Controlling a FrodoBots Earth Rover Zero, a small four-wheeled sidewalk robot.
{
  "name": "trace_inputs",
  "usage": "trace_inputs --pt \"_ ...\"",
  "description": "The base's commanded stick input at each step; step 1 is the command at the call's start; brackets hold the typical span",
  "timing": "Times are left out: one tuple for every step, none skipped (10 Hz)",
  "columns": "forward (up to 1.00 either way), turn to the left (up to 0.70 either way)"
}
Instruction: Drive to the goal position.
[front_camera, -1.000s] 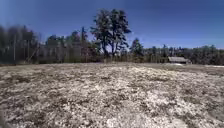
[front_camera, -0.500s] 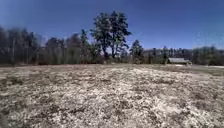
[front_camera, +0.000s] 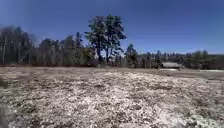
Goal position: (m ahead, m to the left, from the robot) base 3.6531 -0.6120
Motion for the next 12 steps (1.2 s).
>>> trace_inputs --pt "0.7 -0.35" --pt "0.7 -0.35" --pt "0.7 -0.13" --pt "0.7 0.0" --pt "0.7 0.0" --pt "0.7 0.0" --pt "0.7 0.0" --pt "0.7 0.0" --pt "0.7 0.0" --pt "0.7 0.0" --pt "0.7 0.0" --pt "0.7 0.0"
